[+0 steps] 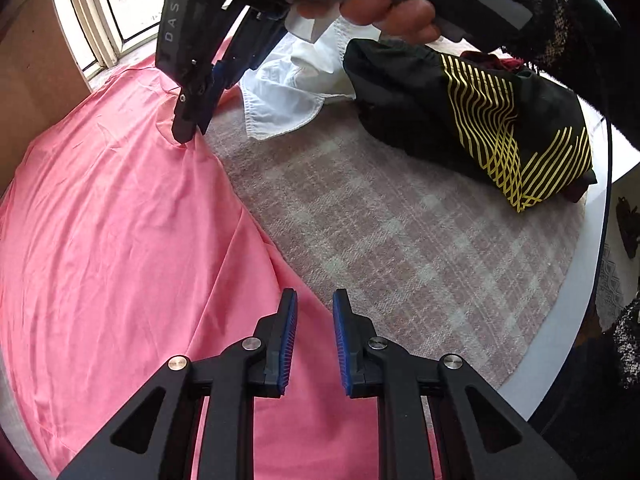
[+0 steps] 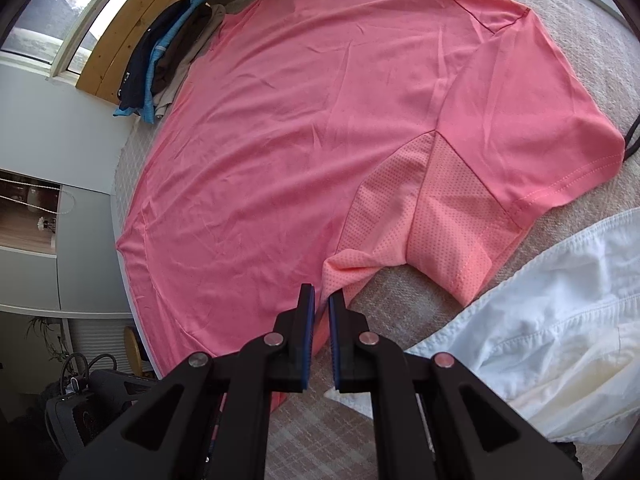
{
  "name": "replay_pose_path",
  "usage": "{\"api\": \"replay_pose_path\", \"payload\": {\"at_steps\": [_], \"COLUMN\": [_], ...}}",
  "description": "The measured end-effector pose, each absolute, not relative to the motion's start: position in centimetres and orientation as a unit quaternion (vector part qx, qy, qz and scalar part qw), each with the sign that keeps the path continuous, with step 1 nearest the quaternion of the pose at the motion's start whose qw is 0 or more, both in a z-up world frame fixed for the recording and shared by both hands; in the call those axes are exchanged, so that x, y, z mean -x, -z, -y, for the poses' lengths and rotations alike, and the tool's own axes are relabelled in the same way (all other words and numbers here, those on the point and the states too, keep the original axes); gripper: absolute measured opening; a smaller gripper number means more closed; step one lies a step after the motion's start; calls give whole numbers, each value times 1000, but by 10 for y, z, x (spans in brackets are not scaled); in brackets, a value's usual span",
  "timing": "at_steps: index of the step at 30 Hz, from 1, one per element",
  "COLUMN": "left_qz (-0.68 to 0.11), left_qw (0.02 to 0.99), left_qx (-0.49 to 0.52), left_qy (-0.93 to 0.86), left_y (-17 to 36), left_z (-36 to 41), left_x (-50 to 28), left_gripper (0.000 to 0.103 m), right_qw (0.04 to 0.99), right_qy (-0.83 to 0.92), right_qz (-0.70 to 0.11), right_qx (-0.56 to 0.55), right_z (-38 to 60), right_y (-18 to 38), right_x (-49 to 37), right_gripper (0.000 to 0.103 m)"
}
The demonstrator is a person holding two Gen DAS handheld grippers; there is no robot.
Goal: Fold clothes
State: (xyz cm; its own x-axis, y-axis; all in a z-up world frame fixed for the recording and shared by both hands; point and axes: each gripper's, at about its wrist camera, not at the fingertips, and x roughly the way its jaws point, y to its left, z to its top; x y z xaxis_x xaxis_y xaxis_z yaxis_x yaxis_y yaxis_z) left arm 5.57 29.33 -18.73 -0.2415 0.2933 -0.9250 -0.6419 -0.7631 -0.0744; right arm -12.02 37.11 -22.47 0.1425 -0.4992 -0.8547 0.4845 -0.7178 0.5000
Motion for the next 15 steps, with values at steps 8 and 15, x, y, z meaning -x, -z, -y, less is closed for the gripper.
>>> {"api": "replay_pose_path", "payload": {"at_steps": [8,15], "left_qz": [-189,-216], "left_qw": [289,297], "left_qx": [554,540], "left_qy": [-758,-757], "left_y": [201,202], "left_z": [-290,-292], "left_x": [-49,-48], "left_gripper": [18,1], "right_qw": [381,381], "right_qy": [650,649], "right_qz": [7,7], "right_qx": [-657,-658], "right_z": [-367,-370], "right_y": [228,230], "right_x": [123,125], "right_gripper": [8,8]}}
